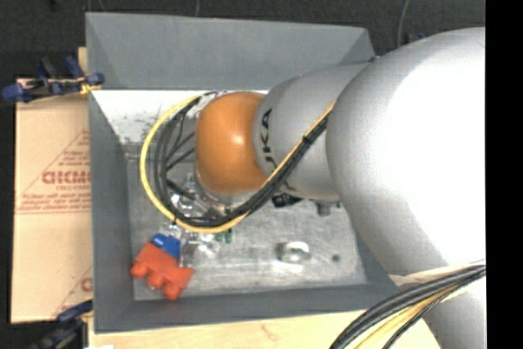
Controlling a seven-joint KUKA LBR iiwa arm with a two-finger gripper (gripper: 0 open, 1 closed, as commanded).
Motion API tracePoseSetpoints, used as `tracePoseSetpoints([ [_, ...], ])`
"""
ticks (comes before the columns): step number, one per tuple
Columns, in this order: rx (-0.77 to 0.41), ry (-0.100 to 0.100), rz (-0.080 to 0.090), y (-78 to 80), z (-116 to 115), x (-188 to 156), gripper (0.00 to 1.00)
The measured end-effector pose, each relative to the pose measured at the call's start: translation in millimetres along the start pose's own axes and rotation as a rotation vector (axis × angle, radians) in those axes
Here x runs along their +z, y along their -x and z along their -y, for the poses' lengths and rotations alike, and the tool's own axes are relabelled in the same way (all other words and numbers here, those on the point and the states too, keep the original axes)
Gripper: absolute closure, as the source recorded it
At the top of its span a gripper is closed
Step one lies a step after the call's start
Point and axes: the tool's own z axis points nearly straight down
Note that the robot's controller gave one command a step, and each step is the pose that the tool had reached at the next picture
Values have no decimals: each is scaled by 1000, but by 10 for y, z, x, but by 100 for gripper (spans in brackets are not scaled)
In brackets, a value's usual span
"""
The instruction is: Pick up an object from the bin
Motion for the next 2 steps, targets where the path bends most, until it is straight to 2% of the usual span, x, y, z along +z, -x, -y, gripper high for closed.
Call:
tracePoseSetpoints([
  [1, -191, 7, -6, -111, -280, 57, 0],
  [2, -189, 6, -7, -117, -272, 72, 100],
])
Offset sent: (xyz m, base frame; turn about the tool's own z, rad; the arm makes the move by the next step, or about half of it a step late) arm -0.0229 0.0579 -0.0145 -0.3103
